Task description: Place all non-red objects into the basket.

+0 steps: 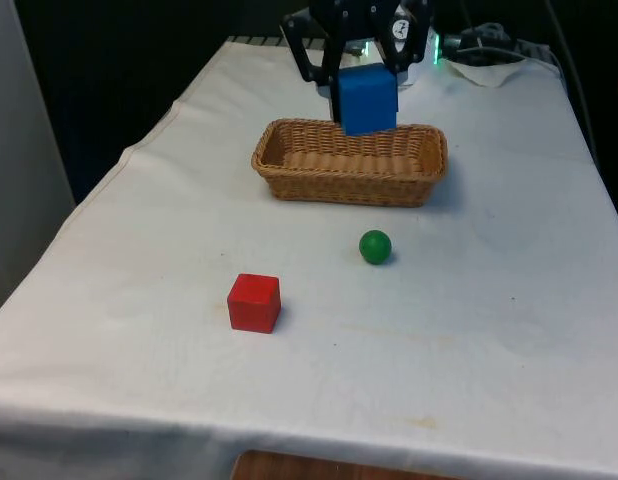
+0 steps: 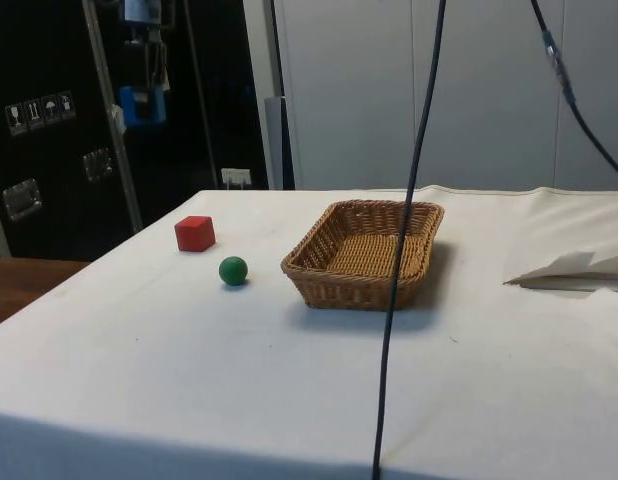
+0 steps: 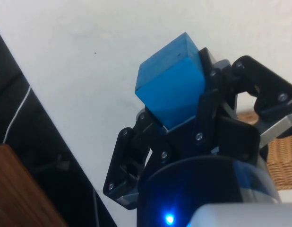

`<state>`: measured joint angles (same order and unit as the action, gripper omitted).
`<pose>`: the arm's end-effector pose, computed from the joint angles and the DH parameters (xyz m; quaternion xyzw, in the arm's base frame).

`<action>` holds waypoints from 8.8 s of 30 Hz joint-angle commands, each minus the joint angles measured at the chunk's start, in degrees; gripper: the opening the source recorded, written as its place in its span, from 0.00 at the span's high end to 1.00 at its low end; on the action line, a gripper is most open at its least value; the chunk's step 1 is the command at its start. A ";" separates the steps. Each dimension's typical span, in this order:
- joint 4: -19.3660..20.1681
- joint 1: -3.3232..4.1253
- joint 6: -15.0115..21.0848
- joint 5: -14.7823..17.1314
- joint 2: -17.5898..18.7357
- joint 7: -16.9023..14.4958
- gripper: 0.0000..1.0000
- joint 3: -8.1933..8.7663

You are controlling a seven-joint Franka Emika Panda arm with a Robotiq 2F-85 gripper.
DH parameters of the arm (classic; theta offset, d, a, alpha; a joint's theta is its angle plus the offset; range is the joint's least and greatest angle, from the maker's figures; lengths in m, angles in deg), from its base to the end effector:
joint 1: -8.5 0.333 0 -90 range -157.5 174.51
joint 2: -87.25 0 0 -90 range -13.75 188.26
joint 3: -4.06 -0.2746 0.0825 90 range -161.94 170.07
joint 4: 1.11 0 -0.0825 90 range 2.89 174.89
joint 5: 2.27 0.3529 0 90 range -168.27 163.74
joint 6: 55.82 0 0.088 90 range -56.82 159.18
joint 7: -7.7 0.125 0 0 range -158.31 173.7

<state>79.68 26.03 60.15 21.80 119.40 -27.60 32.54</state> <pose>0.6684 -0.0414 0.3742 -0.9811 -0.1704 -0.0828 0.0383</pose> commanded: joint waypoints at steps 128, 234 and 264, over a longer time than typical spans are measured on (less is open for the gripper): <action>61.59 1.66 24.47 -27.33 -44.69 5.04 0.97 -1.26; 76.32 1.38 47.44 -20.05 -36.78 2.92 0.00 -2.06; 59.07 1.66 33.80 -18.91 -31.63 6.42 0.00 -7.28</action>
<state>138.52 27.52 94.07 2.43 87.89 -21.18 25.26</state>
